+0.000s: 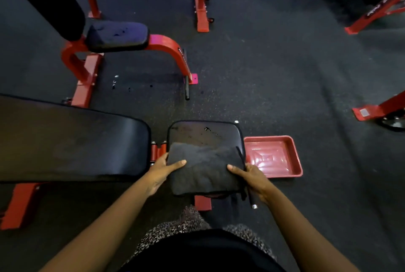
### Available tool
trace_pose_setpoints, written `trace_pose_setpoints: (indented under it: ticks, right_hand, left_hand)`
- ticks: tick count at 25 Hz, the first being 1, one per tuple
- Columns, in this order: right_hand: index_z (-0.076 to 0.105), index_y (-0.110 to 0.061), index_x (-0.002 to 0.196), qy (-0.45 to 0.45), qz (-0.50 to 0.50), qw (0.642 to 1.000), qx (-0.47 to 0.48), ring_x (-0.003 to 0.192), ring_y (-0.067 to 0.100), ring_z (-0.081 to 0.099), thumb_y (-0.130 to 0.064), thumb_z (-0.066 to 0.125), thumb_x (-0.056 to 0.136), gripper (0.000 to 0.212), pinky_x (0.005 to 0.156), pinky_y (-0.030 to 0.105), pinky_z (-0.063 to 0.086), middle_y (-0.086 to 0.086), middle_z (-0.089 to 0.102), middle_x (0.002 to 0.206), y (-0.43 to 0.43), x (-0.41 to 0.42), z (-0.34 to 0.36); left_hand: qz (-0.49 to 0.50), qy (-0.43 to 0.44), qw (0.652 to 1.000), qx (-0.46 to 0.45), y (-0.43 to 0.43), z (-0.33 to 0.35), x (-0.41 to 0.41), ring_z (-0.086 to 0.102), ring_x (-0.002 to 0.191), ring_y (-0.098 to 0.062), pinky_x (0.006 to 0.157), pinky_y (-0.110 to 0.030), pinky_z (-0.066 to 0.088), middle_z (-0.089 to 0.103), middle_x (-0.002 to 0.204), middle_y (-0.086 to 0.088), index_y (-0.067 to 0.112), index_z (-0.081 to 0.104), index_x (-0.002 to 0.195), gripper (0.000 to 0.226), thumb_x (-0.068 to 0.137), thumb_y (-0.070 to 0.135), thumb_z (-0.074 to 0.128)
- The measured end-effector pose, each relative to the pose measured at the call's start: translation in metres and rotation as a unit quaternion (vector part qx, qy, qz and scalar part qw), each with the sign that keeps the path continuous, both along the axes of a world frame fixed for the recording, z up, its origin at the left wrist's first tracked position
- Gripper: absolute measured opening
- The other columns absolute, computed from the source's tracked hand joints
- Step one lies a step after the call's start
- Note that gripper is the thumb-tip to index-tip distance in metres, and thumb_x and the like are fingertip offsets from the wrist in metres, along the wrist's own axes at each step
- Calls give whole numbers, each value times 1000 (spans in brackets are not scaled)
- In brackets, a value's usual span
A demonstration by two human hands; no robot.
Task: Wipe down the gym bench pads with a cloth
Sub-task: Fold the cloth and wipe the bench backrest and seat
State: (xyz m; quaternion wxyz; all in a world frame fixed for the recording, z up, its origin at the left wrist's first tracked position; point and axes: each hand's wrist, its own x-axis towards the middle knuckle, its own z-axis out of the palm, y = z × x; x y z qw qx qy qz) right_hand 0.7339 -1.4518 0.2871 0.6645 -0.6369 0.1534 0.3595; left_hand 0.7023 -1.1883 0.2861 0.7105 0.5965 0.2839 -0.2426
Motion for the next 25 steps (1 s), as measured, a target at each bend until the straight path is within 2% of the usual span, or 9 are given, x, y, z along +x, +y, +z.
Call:
trace_pose_setpoints:
  ticks: [3, 5, 8, 10, 14, 18, 21, 23, 25]
  right_hand:
    - [70, -4, 97, -35, 21, 999, -28, 90, 21, 69, -24, 71, 79, 28, 77, 25, 56, 8, 74, 91, 11, 36, 15]
    - [70, -3, 93, -46, 115, 992, -25, 78, 16, 70, -24, 69, 81, 24, 67, 21, 55, 5, 74, 82, 13, 61, 28]
    - [71, -8, 86, -61, 315, 944, -77, 70, 14, 69, -33, 70, 80, 26, 62, 20, 54, 3, 74, 78, 12, 98, 50]
    - [69, -9, 83, -56, 422, 901, -82, 69, 13, 69, -36, 66, 82, 27, 64, 23, 55, 2, 73, 75, 15, 121, 69]
    - [66, -8, 86, -96, 512, 849, -88, 81, 12, 65, -39, 59, 88, 32, 75, 23, 50, -2, 71, 87, 37, 136, 85]
    - [67, -14, 104, -425, 455, 752, -216, 106, 23, 57, -39, 58, 88, 31, 91, 38, 46, 7, 63, 110, 38, 110, 60]
    - [58, -26, 121, -439, 443, 775, -104, 121, 19, 48, -34, 58, 88, 34, 102, 35, 40, 1, 54, 127, 8, 64, 49]
    - [37, -34, 138, -345, 486, 795, -114, 136, 19, 28, -47, 54, 88, 54, 109, 38, 29, 0, 30, 148, -5, 35, 40]
    - [17, -39, 144, -305, 503, 794, -154, 140, 23, 19, -59, 54, 82, 75, 111, 44, 26, 0, 15, 154, -5, 26, 29]
  left_hand:
    - [-13, 15, 974, 227, -7, -1, -16, 47, 122, -21, 99, -34, 39, 51, 133, -7, 18, 33, 139, 70, 81, 36, 67]
    - [-9, -52, 960, 274, -25, 8, -17, 40, 130, -19, 105, -35, 35, 42, 140, -1, 23, 30, 142, 77, 78, 43, 67]
    - [-38, -121, 965, 231, -75, 25, -3, 33, 131, -8, 107, -28, 31, 36, 142, 8, 32, 28, 142, 92, 66, 55, 73]
    - [-7, -113, 971, 209, -116, 35, 3, 39, 122, -5, 103, -25, 35, 40, 130, 12, 26, 29, 142, 90, 69, 39, 78]
    - [250, -79, 948, 181, -175, 37, 5, 59, 94, -8, 81, -19, 52, 63, 113, -1, 21, 55, 113, 43, 76, 22, 75]
    - [423, 8, 897, 128, -199, 29, -7, 65, 98, -21, 89, -36, 53, 69, 110, -9, 23, 64, 103, 27, 79, 32, 71]
    - [527, 15, 849, 45, -210, 27, -18, 63, 100, -21, 87, -40, 53, 67, 113, -7, 22, 61, 116, 42, 80, 44, 65]
    - [548, -9, 836, -33, -219, 31, -20, 60, 102, -15, 80, -33, 51, 63, 114, -2, 22, 59, 120, 49, 85, 56, 50]
    - [554, -17, 827, -90, -227, 27, -22, 55, 110, -13, 91, -33, 46, 59, 120, 0, 23, 55, 124, 64, 84, 69, 35]
